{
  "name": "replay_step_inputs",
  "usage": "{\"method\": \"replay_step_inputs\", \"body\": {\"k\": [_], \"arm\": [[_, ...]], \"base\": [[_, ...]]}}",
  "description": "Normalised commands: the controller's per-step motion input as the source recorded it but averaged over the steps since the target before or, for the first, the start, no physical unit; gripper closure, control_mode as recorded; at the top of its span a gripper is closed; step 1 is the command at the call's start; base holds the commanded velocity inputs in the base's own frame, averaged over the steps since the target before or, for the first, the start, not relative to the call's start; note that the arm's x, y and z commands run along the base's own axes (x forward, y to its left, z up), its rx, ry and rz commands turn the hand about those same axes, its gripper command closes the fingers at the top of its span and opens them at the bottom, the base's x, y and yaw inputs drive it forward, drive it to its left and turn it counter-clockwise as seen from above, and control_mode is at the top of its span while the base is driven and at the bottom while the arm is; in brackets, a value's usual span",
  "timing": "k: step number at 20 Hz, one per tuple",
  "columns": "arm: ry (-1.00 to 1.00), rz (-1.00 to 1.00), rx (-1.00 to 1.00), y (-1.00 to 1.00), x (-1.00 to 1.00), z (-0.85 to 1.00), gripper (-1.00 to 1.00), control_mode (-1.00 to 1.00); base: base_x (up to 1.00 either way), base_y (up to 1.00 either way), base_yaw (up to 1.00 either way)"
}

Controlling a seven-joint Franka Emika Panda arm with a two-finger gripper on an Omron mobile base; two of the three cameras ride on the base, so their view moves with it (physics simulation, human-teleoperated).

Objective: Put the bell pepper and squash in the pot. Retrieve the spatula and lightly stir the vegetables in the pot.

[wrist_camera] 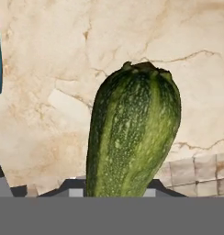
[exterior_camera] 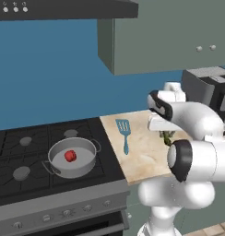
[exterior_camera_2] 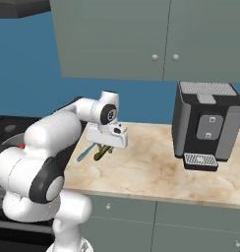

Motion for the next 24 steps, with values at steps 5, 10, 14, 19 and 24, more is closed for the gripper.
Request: {"method": "replay_step_inputs", "body": {"k": [5, 10, 14, 19, 24], "arm": [[-0.18, 0.03, 0.03, 0.0, -0.62, 0.69, 1.0, -1.0], [-0.05, 0.0, 0.02, 0.0, -0.2, 0.41, 1.0, -1.0], [0.0, 0.0, 0.0, 0.0, 0.0, 0.0, 1.0, -1.0], [0.0, 0.0, 0.0, 0.0, 0.0, 0.0, 1.0, -1.0], [0.0, 0.0, 0.0, 0.0, -0.05, 0.0, 1.0, 1.0]], "base": [[0.0, 0.0, 0.0], [0.0, 0.0, 0.0], [0.0, 0.0, 0.0], [0.0, 0.0, 0.0], [-0.21, 0.11, 0.0]]}}
